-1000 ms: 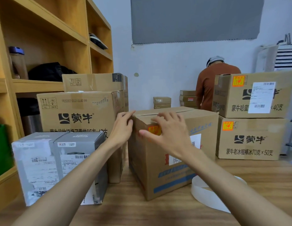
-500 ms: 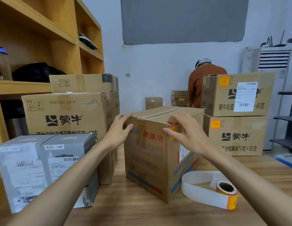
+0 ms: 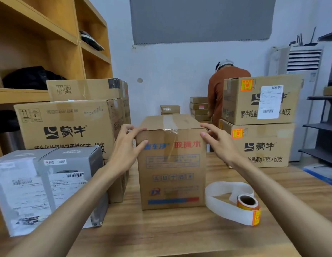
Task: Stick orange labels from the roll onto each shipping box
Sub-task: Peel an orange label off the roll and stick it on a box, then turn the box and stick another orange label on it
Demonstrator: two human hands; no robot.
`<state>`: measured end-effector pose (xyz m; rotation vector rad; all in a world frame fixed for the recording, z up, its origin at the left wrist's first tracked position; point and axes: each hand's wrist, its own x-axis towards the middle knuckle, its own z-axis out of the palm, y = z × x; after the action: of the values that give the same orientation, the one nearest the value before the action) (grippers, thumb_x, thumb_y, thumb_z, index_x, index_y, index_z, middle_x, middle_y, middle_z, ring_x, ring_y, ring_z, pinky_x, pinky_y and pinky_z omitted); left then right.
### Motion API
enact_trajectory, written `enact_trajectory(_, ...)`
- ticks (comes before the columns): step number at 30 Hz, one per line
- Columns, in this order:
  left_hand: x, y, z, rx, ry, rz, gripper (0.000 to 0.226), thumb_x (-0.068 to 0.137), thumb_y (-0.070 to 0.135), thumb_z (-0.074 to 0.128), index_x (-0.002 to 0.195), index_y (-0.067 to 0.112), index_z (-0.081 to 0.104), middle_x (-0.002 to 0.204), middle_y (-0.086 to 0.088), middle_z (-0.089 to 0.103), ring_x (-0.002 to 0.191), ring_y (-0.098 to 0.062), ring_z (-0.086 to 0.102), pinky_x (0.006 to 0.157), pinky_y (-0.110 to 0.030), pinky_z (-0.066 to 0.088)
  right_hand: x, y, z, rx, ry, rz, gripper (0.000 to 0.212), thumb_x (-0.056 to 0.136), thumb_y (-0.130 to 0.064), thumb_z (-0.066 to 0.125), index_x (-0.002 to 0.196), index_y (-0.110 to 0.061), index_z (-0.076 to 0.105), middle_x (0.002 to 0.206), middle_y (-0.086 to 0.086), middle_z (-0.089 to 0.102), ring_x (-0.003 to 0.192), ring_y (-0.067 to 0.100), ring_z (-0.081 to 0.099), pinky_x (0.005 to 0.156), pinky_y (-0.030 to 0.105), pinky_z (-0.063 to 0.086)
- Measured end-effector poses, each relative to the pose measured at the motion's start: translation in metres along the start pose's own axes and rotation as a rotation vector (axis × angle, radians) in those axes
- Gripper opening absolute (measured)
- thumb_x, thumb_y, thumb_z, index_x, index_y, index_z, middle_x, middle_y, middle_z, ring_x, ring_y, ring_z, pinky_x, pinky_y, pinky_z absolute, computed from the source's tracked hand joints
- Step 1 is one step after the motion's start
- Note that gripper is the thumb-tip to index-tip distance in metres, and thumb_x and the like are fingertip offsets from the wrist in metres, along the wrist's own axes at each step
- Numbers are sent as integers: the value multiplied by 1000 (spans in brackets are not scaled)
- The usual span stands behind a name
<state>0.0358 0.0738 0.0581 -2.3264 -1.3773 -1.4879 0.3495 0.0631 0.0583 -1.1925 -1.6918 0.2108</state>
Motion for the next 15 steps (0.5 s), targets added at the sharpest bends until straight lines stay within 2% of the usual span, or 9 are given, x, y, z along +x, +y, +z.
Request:
enact_trajectory(6,3,3,0,-7,17,-18,38,95,25,70,132,25,63,123,2,44,107,-18,50,92,-37,49,7,3,17,63,60,18,34,102,-25,52,136,-25,57,96,-6,68,99,13,63,91,32,47)
enact_trajectory(9,2,6,3,138,49,7,42,94,22,70,135,19,61,129,-5,48,119,-24,46,100,-44,46,7,2,10,62,19,19,36,101,-28,55,137,-28,55,94,-11,67,95,4,63,87,26,46)
enact_trajectory(12,-7,22,14,374,177,210,39,91,12,70,129,10,63,132,-15,54,121,-32,48,97,-48,45,0,12,-3,-5,4,14,38,97,-34,60,134,-30,56,101,-6,67,94,10,63,86,26,46)
enact_trajectory(14,-19,41,31,340,207,354,25,91,9,69,116,8,68,121,-12,60,108,-30,55,86,-43,47,-12,21,-17,-128,-13,-7,29,94,-28,65,123,-22,64,103,-1,65,89,14,60,81,26,45)
enact_trajectory(15,-26,51,44,293,166,418,19,91,10,69,111,8,69,115,-9,62,102,-28,58,81,-41,49,-20,26,-25,-176,-31,-18,21,93,-24,67,113,-17,68,100,1,65,85,14,59,77,25,44)
